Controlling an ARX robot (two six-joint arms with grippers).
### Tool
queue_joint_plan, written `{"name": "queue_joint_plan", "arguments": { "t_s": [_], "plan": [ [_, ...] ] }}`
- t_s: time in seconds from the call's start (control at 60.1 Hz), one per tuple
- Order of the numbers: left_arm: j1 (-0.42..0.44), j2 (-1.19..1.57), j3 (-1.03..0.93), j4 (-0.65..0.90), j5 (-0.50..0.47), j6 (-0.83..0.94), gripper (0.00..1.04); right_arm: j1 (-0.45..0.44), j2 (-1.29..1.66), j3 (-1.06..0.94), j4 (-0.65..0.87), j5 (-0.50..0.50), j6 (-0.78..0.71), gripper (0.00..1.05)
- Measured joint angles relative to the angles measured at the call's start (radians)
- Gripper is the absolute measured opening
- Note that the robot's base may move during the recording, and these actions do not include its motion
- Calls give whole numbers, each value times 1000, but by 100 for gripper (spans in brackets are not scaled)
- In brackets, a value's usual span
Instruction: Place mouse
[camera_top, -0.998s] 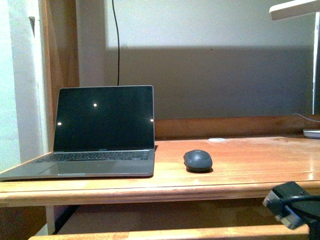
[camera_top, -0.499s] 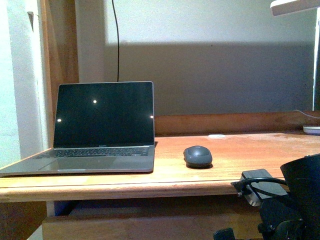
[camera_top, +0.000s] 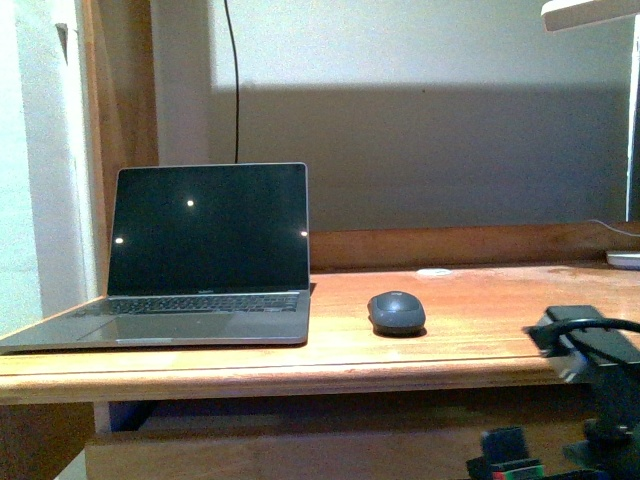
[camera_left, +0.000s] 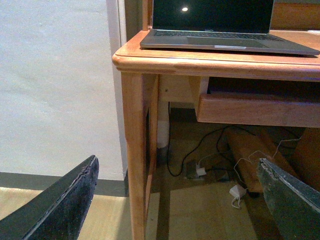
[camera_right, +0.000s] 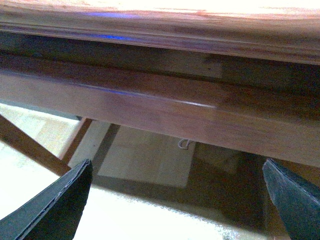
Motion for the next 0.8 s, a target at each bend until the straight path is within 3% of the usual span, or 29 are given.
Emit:
{"name": "queue_joint_plan", "arguments": {
  "t_s": [0.166, 0.25, 0.349, 0.599, 0.799],
  "plan": [
    [0, 0, 0, 0, 0, 0, 97, -144, -189, -152, -12, -79, 0, 104],
    [0, 0, 0, 0, 0, 0, 97, -215, -328, -247, -4, -51, 47, 104],
    [0, 0, 0, 0, 0, 0, 97, -220, -481, -338, -19, -37, 107, 104],
    [0, 0, 0, 0, 0, 0, 97, -121, -898, -487, -248, 26, 222, 104],
    [0, 0, 0, 0, 0, 0, 97, 98, -1228, -532, -451, 193, 278, 104]
  ]
}}
